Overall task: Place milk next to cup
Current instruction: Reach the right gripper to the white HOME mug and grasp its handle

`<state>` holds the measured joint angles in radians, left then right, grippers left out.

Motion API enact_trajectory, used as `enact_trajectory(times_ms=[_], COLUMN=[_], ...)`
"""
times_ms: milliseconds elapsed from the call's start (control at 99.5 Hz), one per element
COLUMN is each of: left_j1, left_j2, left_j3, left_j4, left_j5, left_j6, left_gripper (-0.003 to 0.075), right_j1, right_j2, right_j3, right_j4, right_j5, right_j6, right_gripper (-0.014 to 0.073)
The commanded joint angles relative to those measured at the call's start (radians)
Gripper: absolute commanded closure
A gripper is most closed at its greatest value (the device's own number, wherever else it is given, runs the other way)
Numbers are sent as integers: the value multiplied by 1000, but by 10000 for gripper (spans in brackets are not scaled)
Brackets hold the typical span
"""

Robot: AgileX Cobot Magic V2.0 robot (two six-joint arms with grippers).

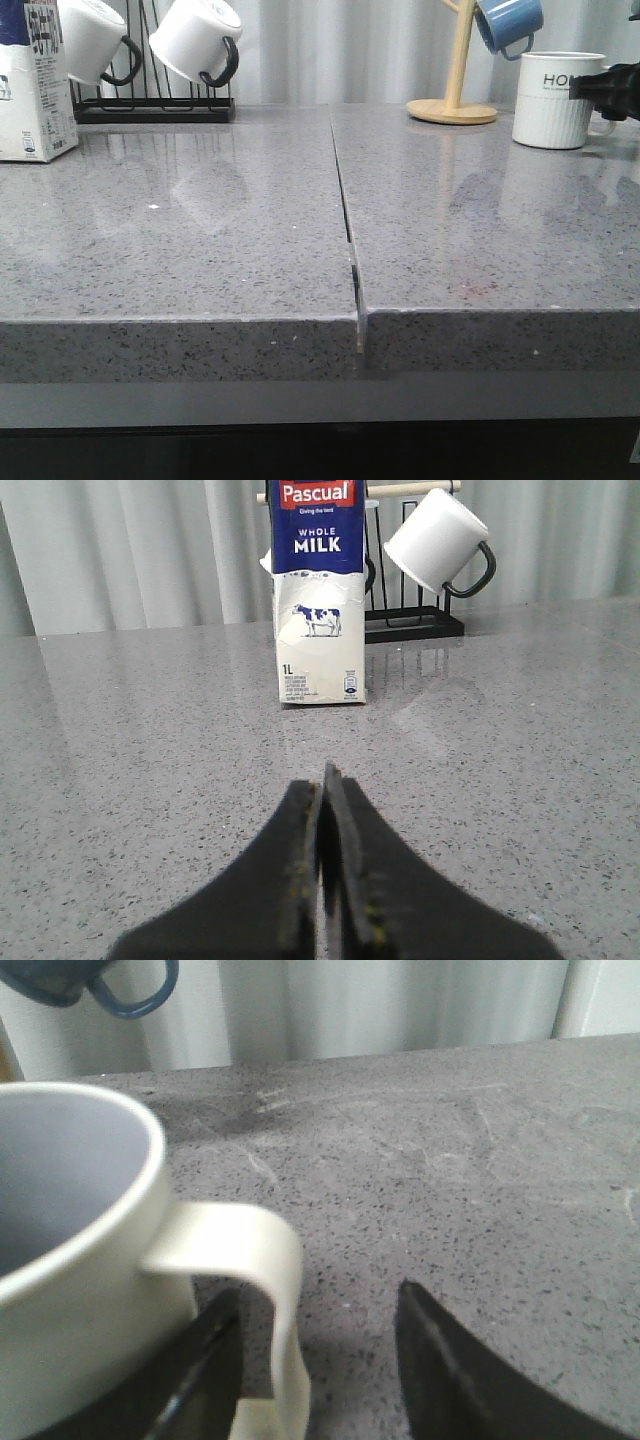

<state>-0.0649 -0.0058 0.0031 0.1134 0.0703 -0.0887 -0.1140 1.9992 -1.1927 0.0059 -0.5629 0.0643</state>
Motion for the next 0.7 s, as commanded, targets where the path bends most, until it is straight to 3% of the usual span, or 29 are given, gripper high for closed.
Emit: enact_trajectory(times_ms=[0,151,392,543,693], left_j1=[2,2,2,2,2], left_j2=[-31,-31,-31,-31,-31], left_j3=[38,38,38,38,38], left_j4=[-6,-6,-6,-6,-6], left_j5=[-87,-87,-87,-87,-87], left_j6=[-6,-6,-6,-6,-6], left_gripper=[741,741,741,741,741], right_j1=[-10,-10,10,71,141], right_j2=[-36,-27,-56,-124,-218], right_j3=[-54,-62,-62,-59,-2], right_j4=[-6,-6,-6,-6,-6], right_j5=[-71,-70,-39,52,47], right_j6=[-8,-8,-8,-8,-8], right_gripper=[354,668,651,651,651])
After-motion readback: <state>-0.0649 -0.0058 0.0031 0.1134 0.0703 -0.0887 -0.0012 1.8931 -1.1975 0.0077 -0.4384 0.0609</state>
